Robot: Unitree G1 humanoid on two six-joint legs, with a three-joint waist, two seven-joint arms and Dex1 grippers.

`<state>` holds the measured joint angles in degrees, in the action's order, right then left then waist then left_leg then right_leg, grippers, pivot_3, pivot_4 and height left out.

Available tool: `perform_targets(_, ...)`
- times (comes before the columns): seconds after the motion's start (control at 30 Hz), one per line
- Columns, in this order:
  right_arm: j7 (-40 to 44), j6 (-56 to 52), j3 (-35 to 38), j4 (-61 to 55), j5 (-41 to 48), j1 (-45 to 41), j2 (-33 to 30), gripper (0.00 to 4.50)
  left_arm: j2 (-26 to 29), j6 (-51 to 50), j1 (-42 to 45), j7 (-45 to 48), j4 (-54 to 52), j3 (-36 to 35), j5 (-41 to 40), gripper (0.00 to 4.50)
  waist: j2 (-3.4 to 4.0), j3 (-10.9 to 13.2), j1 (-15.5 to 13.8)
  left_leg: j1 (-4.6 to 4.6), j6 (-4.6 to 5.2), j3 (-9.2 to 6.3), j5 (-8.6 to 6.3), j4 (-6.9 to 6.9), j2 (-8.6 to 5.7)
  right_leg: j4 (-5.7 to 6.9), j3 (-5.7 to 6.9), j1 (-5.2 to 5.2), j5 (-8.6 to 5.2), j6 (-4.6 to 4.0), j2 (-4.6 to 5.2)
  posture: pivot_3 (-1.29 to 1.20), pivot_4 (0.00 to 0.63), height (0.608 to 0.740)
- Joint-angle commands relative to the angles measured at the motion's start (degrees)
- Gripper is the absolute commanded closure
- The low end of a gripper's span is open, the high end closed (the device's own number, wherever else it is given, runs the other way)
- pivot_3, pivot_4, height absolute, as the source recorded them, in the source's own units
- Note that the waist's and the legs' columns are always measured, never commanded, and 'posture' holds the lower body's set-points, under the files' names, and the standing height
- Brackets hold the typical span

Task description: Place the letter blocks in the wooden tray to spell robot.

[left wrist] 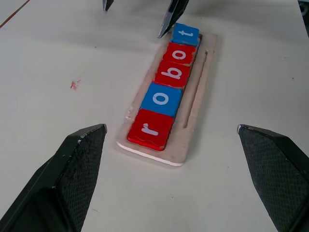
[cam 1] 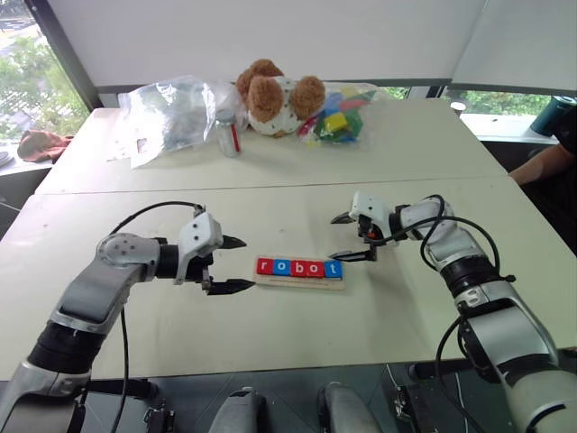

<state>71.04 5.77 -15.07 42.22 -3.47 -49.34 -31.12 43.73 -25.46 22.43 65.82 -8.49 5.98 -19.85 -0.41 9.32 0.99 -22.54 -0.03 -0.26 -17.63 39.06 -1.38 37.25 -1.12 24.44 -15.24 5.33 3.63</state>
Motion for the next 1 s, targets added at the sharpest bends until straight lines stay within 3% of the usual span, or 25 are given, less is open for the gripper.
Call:
perform_targets(0.03,0.3,-0.5,1.3,-3.3,1.2,0.3,-0.2,0.03,0.6,0.5,-0.1,-0.1,-1.4,-1.0,-0.3,0.0,0.0,0.0,0.0,0.0,0.0,0.0,0.0,0.0,0.0,0.0,0.0,0.0,0.0,0.0,0.0,0.0,0.15,0.74)
perform_targets(0.8,0.1,-6.0,1.7,-13.5,3.2,5.3,-1.9,0.03,-0.8,0.9,1.4,0.7,0.3,0.0,0.4,0.0,0.0,0.0,-0.1,0.0,0.19,0.0,-0.11,0.01,0.0,0.0,0.0,0.0,0.0,0.0,0.0,0.0,0.15,0.74)
perform_targets(1.0,-4.6,-3.1,3.1,-11.3,1.6,4.1,-3.1,0.03,-0.7,1.0,0.9,0.5,0.7,-1.3,0.0,0.0,0.0,0.0,-0.1,0.0,0.17,0.0,-0.1,0.01,0.0,0.0,0.01,0.0,0.0,0.0,0.0,0.0,0.15,0.74)
